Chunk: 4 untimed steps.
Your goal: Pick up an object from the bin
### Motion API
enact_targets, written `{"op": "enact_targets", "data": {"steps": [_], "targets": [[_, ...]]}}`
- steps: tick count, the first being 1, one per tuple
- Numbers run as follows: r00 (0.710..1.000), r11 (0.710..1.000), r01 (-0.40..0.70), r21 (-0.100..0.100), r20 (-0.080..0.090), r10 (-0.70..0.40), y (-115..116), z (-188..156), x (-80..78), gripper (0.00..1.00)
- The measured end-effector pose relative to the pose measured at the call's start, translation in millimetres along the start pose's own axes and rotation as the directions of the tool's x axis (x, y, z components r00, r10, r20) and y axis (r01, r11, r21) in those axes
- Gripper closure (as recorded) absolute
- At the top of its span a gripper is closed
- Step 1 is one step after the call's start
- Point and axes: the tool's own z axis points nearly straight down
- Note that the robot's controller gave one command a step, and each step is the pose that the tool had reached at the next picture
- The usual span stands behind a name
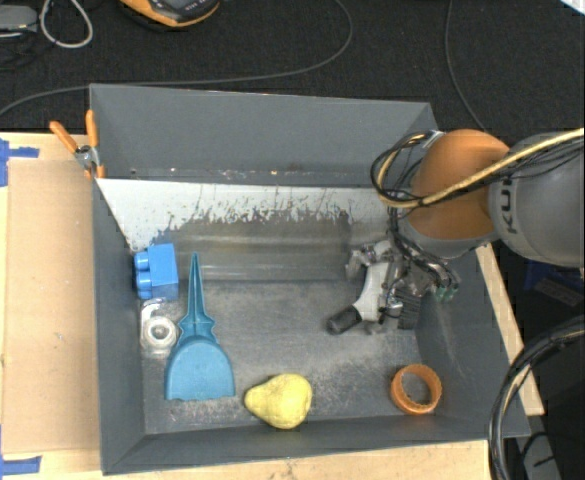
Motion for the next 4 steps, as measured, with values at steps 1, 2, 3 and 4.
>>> {"op": "enact_targets", "data": {"steps": [1,2,3,4], "targets": [[0.999,0.999,-0.043,-0.007,-0.022,0.043,37,-6,19.3,1.00],[0.999,0.999,-0.043,-0.007,-0.022,0.043,37,-6,19.3,1.00],[0.999,0.999,-0.043,-0.008,-0.024,0.043,38,-23,19.8,1.00],[0.999,0.999,-0.043,-0.008,-0.024,0.043,38,-33,19.5,1.00]]}}
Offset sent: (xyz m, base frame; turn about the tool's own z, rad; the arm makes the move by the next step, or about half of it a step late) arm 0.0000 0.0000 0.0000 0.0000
